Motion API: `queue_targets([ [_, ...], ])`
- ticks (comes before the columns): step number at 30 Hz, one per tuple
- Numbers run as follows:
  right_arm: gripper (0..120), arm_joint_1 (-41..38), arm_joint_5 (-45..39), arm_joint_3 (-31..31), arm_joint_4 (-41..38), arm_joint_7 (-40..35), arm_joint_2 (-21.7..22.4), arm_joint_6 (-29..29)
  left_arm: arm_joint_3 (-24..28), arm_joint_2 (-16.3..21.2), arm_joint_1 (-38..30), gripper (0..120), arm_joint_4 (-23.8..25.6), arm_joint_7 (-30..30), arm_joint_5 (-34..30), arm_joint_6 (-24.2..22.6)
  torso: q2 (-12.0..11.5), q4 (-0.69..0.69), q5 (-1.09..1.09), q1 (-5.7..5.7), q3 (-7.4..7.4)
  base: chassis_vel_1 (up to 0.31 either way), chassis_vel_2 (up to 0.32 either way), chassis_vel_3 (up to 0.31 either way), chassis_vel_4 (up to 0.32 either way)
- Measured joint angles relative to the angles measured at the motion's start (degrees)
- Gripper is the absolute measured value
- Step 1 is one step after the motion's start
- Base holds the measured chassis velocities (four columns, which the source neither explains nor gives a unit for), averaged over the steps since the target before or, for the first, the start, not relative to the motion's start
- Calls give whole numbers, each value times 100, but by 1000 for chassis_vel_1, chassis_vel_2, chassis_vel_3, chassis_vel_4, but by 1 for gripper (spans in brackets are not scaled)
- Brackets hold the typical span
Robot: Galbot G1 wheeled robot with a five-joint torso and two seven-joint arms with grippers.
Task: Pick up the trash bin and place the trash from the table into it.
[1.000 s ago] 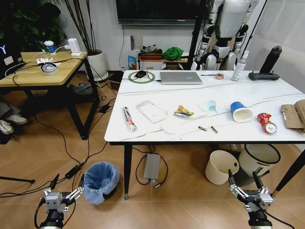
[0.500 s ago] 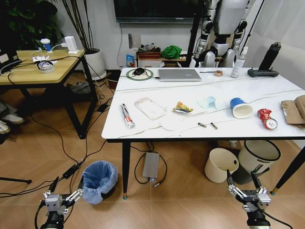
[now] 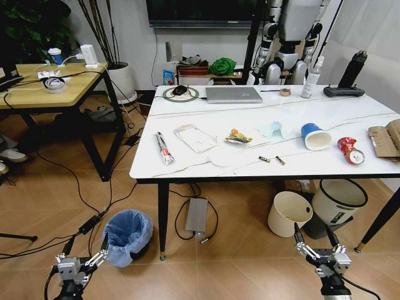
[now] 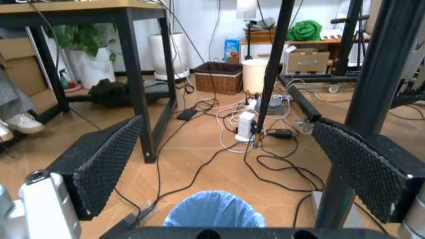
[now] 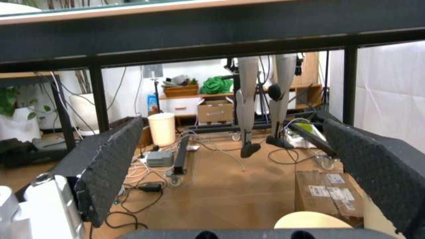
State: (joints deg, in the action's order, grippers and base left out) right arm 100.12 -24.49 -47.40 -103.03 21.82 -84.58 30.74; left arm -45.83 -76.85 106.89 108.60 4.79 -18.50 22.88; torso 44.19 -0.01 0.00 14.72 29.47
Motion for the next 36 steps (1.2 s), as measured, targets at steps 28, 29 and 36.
queue_targets([
  [28, 100, -40, -11, -6, 26, 1, 28, 14, -9, -55, -47, 100, -160, -12, -67, 25, -612, 0, 0, -261, -350, 0, 0, 0, 0],
  [29, 100, -41, -11, -6, 26, 1, 25, 13, -10, -56, -47, 100, -161, -12, -67, 25, -639, 0, 0, -271, -366, 0, 0, 0, 0],
  [36, 100, -50, -13, 1, 29, 1, -22, 14, -12, -65, -45, 100, -197, -10, -68, 31, -818, 0, 0, -337, -480, 0, 0, 0, 0],
])
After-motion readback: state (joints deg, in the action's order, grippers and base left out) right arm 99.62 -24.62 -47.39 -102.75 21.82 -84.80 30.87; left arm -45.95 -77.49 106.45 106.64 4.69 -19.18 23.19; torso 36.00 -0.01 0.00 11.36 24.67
